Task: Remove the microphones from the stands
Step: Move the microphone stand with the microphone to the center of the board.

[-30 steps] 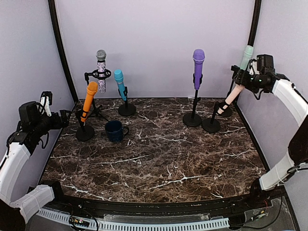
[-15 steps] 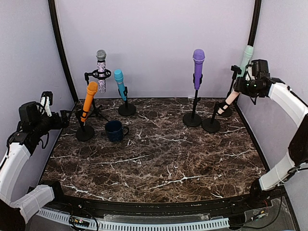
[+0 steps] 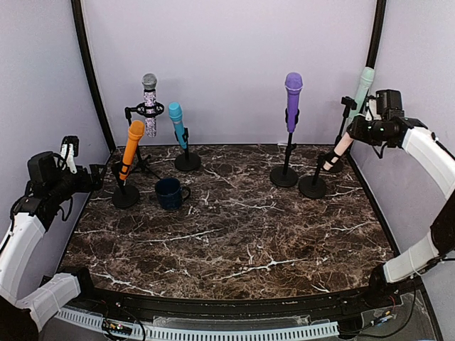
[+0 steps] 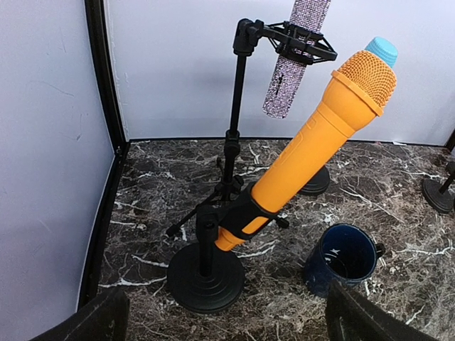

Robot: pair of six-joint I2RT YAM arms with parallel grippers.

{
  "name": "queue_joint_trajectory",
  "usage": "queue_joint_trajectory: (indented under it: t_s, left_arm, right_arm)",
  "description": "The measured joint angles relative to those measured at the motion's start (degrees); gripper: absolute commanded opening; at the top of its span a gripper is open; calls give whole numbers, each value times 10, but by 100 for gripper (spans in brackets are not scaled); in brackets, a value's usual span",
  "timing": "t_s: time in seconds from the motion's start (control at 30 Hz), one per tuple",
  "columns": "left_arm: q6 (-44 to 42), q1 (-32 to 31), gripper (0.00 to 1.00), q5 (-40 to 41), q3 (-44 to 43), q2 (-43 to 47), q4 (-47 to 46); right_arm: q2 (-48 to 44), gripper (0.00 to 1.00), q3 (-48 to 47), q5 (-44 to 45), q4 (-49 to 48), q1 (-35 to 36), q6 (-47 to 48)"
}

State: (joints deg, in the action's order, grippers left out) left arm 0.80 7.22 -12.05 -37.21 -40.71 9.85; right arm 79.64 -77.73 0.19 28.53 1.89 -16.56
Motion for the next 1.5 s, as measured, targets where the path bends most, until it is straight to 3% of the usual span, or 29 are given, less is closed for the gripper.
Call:
queue_joint_trajectory:
  t_s: [0.27,0.57,0.87,1.2,1.5]
  left_arm:
    - [-10,0,98,-42,8,6,-14]
    - [-19,-33,92,-141,26,15,-35]
    - [-31,-214,86,-181,25,-6,-38]
    - [9,-472,84,-90,-15,-29,-43]
    - [52,-577,84,-7,-1,-87,-87]
  right_arm:
    - [-115,17,50,-51,29,24,-24]
    - [-203,16,133,-49,28,167,-98]
    - [-195,16,138,20,12,359,-151]
    - [-73,16,65,145,-38,563,-161]
    - [29,15,3,240,-81,676,-166]
